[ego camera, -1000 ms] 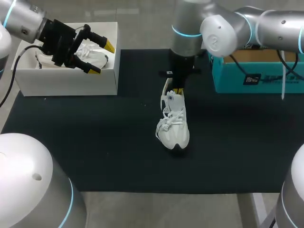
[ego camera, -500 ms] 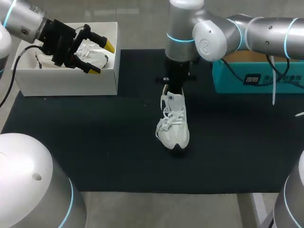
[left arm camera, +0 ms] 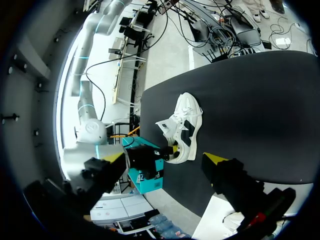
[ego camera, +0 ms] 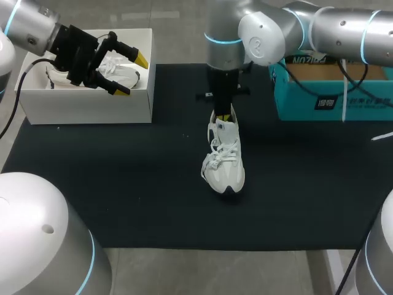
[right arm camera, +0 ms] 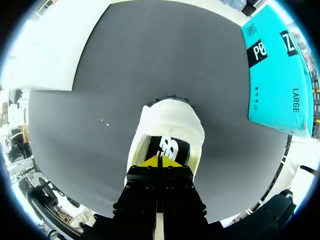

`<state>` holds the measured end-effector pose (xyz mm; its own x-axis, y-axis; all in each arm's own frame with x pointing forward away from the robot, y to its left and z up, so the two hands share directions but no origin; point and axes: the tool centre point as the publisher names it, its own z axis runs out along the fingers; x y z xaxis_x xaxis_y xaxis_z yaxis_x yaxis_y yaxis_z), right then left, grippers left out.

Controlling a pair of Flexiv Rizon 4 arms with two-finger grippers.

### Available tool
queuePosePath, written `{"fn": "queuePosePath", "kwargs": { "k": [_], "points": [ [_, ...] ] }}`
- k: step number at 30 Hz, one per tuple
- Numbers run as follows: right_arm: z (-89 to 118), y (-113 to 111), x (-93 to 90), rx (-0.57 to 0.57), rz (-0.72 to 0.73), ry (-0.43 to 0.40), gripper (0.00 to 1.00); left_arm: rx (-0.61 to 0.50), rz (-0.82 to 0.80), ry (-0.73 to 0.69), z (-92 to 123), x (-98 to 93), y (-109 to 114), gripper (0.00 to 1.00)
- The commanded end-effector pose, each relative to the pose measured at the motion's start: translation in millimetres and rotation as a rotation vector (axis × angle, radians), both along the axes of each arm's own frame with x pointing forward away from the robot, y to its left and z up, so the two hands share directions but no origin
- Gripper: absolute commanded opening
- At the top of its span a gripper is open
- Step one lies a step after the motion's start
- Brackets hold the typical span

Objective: Take the shoe out of the shoebox, open the shoe tongue, remove and reinsert the insole, then place the shoe into the shoebox

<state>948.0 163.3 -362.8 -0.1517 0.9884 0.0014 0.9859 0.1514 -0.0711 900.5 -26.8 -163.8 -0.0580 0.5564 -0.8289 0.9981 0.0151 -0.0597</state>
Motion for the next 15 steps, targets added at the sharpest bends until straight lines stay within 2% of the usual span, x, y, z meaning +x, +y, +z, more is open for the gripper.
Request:
{"fn": "queuePosePath", "kwargs": {
  "k": [1,5,15],
  "points": [
    [3,-8,-7.1,0.001,-0.012,-0.01,0.0,0.002,-0.001,0.0,0,0.3,0,1.0],
    [-7,-13,-8.0,0.003,-0.034,-0.002,0.0,0.002,-0.001,0.0,0,0.3,0,1.0],
    [-50,-11,-7.5,0.028,-0.046,0.079,0.0,0.002,-0.001,0.0,0,0.3,0,1.0]
  ]
}}
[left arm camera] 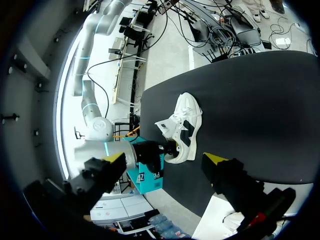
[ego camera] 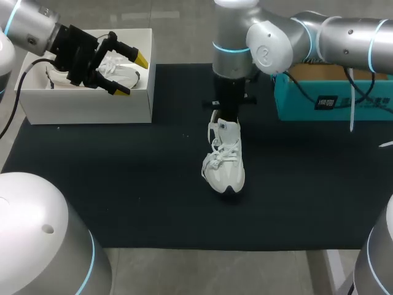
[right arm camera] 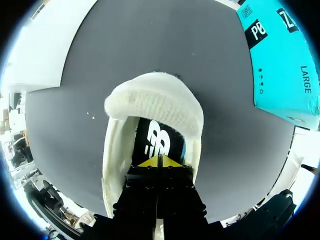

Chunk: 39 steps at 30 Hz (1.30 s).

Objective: Take the shoe out of the shoebox, open the shoe tongue, remove and reinsert the insole, then place the shoe into the shoebox

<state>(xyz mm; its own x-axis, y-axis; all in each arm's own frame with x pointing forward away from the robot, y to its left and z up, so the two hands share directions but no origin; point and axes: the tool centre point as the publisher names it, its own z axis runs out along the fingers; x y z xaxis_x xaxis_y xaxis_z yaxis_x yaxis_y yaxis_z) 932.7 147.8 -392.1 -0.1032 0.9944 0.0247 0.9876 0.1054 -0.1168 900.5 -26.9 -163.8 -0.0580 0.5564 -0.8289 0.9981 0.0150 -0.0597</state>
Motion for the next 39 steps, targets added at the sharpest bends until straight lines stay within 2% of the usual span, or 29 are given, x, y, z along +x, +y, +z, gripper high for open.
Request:
{"fn": "queuePosePath", "kwargs": {
  "k": [1,5,9,14,18,23,32,39],
  "points": [
    [-24,5,7.9,0.016,0.004,0.037,0.0,0.002,-0.001,0.0,0,0.3,0,1.0],
    [-31,10,7.4,0.035,0.009,0.048,0.0,0.002,-0.001,0.0,0,0.3,0,1.0],
    [-27,19,6.4,0.043,0.027,0.048,0.0,0.002,-0.001,0.0,0,0.3,0,1.0],
    [-4,28,8.4,0.021,0.048,0.004,0.0,0.002,-0.001,0.0,0,0.3,0,1.0],
    [16,31,17.6,-0.012,0.068,-0.041,0.0,0.002,-0.001,0.0,0,0.3,0,1.0],
    [21,24,29.3,-0.026,0.063,-0.054,0.0,0.002,-0.001,0.0,0,0.3,0,1.0],
    [3,6,41.3,-0.02,0.022,-0.051,0.0,0.002,-0.001,0.0,0,0.3,0,1.0],
    [-21,11,37.6,0.015,0.024,0.003,0.0,0.002,-0.001,0.0,0,0.3,0,1.0]
  ]
}}
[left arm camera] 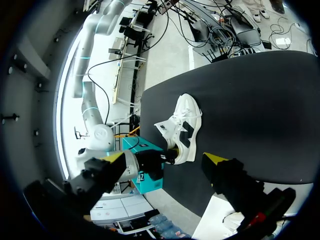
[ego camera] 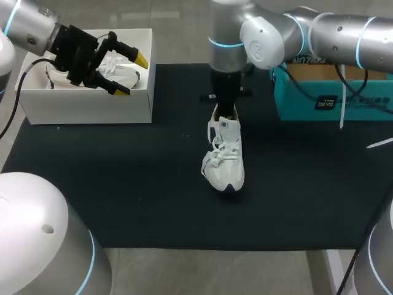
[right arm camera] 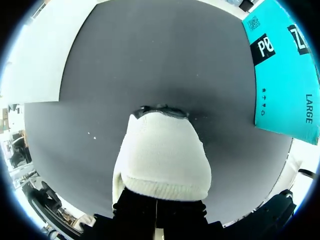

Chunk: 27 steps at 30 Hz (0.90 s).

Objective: Take the shoe out of the shoebox, open the shoe tongue, remove and reinsert the insole, then place the shoe into the shoebox

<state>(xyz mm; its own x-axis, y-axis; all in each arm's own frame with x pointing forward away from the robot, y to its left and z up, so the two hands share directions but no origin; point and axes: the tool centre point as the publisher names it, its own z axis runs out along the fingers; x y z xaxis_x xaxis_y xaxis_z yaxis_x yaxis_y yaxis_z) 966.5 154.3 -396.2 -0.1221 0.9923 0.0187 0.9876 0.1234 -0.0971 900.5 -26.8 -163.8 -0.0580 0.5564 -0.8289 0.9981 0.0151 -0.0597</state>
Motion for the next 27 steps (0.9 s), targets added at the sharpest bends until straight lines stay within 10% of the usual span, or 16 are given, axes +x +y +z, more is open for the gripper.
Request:
{"fn": "queuePosePath", "kwargs": {
  "k": [1,7,19,27],
  "points": [
    [-20,6,2.6,0.024,0.006,0.031,0.0,0.002,-0.001,0.0,0,0.3,0,1.0],
    [-29,14,-5.0,0.047,0.011,0.058,0.0,0.002,-0.001,0.0,0,0.3,0,1.0],
    [27,14,-31.3,0.01,-0.012,-0.012,0.0,0.002,-0.001,0.0,0,0.3,0,1.0],
    [17,8,-39.2,0.015,-0.032,0.002,0.0,0.002,-0.001,0.0,0,0.3,0,1.0]
  ]
}}
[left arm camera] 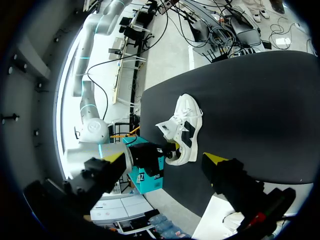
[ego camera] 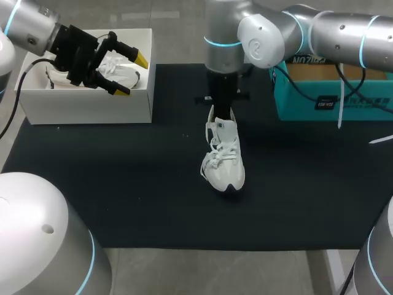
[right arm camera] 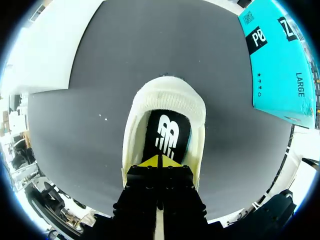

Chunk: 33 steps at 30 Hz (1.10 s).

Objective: Take the shoe out of the shoebox, open the shoe tongue, remove and reinsert the insole, then place the shoe into the shoebox

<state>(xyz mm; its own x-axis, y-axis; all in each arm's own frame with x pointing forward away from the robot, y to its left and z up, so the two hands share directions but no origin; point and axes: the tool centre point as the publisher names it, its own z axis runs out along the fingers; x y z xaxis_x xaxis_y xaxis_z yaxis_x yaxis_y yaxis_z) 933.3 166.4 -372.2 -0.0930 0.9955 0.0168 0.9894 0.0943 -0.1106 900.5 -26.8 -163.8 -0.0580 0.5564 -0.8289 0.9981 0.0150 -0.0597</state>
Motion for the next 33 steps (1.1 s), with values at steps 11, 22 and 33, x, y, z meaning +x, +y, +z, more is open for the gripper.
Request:
{"fn": "queuePosePath", "kwargs": {
  "k": [11,22,33],
  "points": [
    [-42,1,-12.0,0.06,-0.026,0.054,0.0,0.002,-0.001,0.0,0,0.3,0,1.0],
    [-12,1,-19.3,0.04,-0.042,0.028,0.0,0.002,-0.001,0.0,0,0.3,0,1.0],
    [20,0,-6.6,0.057,-0.051,0.021,0.0,0.002,-0.001,0.0,0,0.3,0,1.0]
  ]
}}
